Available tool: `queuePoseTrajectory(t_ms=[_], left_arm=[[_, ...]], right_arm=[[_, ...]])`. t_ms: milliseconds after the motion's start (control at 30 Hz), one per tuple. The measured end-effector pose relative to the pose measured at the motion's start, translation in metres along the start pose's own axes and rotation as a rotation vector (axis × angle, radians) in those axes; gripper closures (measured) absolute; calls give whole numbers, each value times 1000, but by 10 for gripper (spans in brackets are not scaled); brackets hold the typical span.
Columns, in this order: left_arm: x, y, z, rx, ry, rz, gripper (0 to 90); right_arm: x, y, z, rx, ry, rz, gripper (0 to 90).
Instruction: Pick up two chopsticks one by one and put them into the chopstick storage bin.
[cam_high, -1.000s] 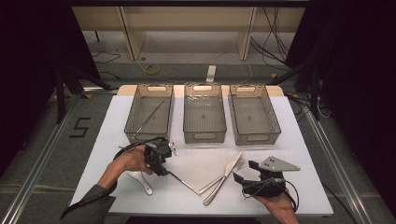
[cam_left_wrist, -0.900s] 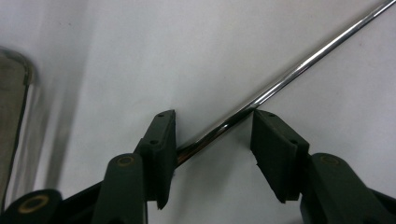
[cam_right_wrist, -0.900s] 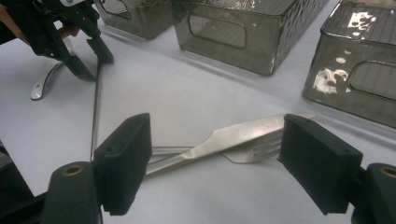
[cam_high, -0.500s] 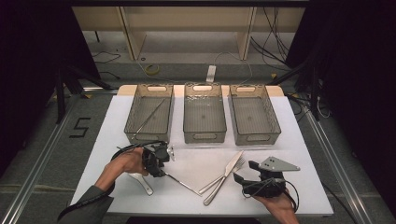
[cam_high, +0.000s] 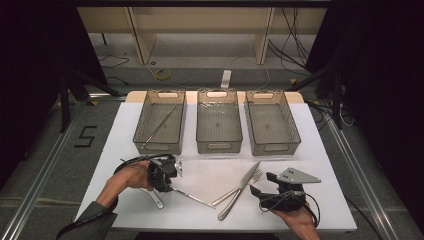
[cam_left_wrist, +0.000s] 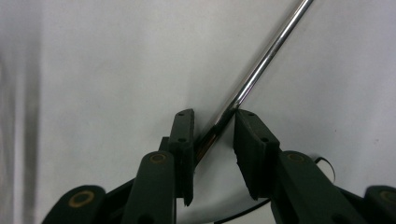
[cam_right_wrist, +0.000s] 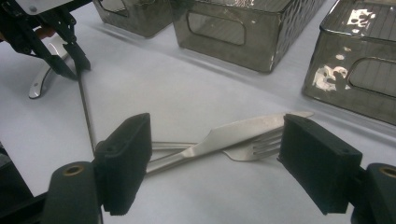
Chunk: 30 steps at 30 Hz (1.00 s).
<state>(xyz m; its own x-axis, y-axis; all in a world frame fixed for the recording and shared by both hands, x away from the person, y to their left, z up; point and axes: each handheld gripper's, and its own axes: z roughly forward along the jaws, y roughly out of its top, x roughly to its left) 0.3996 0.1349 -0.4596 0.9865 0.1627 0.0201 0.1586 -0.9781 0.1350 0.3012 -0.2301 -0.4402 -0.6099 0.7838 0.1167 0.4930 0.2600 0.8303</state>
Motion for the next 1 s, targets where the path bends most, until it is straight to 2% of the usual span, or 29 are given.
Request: queuePoseTrajectory(t_ms=[167,233,267,467,567,667,833,1000], left_arm=[[-3,-3,0,0,2,17,706],[-5,-4,0,-8,8,35,718],[-6,-4,-1,3,7,46,724],[-8,-7,-1,5,-2,60,768],[-8,-9,-1,-8,-23,51,827],[-8,-10,-1,-10,-18,59,829],[-8,-10,-1,-12,-19,43,839],[-8,-10,-1,-16,-18,44,842]], right_arm=[[0,0,0,1,0,-1,261],[0,0,0,3,1,-2,261],[0,0,0,4,0,-3,261],[0,0,1,6,1,-4,261],[0,0,1,7,0,-4,261],[0,0,1,8,0,-7,262],[0,0,1,7,0,-7,261],[1,0,1,8,1,-9,261]])
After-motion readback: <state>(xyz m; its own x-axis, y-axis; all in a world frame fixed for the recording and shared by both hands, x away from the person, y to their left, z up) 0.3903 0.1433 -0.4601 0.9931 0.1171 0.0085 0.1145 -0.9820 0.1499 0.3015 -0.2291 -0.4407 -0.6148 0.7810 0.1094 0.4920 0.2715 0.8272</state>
